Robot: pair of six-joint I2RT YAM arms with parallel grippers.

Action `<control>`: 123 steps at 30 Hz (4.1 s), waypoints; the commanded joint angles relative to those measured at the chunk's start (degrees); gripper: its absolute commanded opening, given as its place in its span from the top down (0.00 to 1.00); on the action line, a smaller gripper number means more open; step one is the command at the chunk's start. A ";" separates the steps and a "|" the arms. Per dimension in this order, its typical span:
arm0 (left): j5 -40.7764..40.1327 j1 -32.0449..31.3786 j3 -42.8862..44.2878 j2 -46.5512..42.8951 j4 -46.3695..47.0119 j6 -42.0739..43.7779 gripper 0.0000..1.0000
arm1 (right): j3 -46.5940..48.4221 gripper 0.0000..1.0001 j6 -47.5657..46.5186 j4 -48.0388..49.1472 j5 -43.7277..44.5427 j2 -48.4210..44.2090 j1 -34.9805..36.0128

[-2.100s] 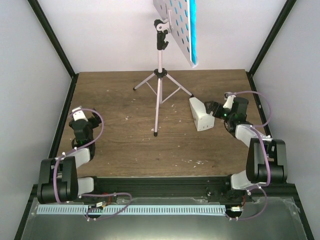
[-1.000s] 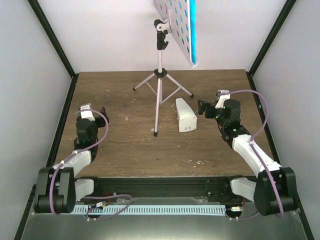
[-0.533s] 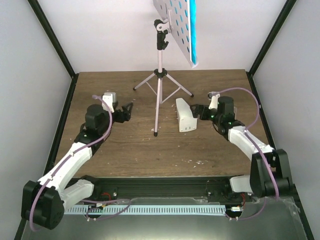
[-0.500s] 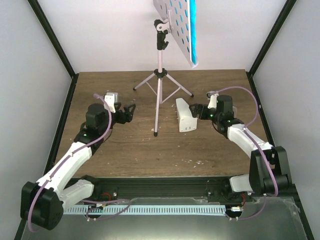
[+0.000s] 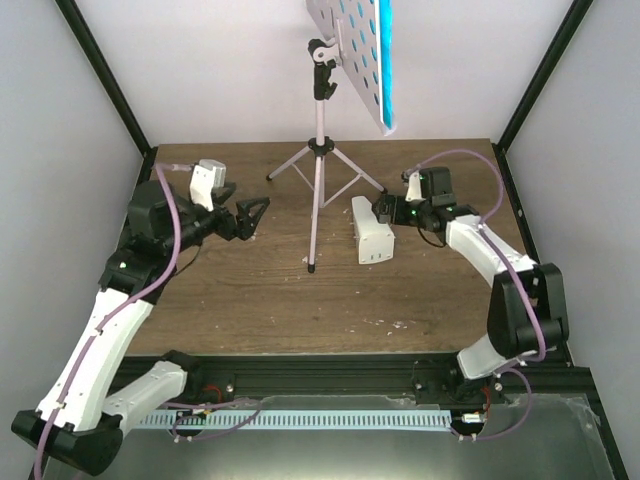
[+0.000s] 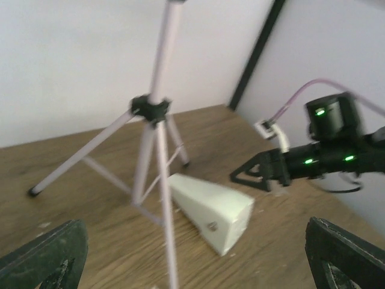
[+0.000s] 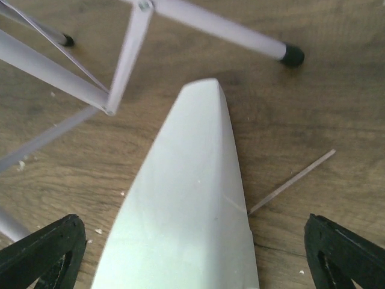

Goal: Pack up the instrument practice props

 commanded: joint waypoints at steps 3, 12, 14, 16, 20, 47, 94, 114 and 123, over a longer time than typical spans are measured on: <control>-15.01 0.01 -5.00 2.19 -6.62 6.66 0.00 | 9.85 0.00 -3.46 -13.32 5.26 7.76 3.48; -25.47 2.62 -9.85 -1.15 -3.74 7.36 0.00 | 17.24 0.00 -5.50 -19.61 13.73 14.28 8.30; -26.76 3.38 -10.56 -1.39 -3.34 7.36 0.00 | 17.86 0.00 -5.46 -20.01 13.43 15.28 8.49; -28.97 3.89 -10.84 -1.12 -3.43 7.22 0.00 | 18.81 0.00 -5.63 -20.90 13.79 16.61 9.20; -29.83 4.46 -11.18 -1.05 -3.27 6.54 0.00 | 20.67 0.00 -6.40 -22.57 16.43 19.45 11.11; -27.64 4.49 -12.17 1.06 -2.59 5.83 0.00 | 2.75 0.06 6.62 -34.64 13.90 2.37 19.76; -25.67 4.45 -12.43 0.66 -2.34 5.08 0.00 | 21.97 0.15 -5.87 -32.72 18.31 28.06 16.92; -25.83 4.39 -13.18 0.23 -1.32 5.31 0.01 | 11.17 0.45 -6.25 -18.71 11.61 10.60 17.03; -26.35 3.24 -14.87 -1.57 1.04 6.89 0.01 | -9.23 0.44 -4.92 7.33 2.11 -10.29 20.96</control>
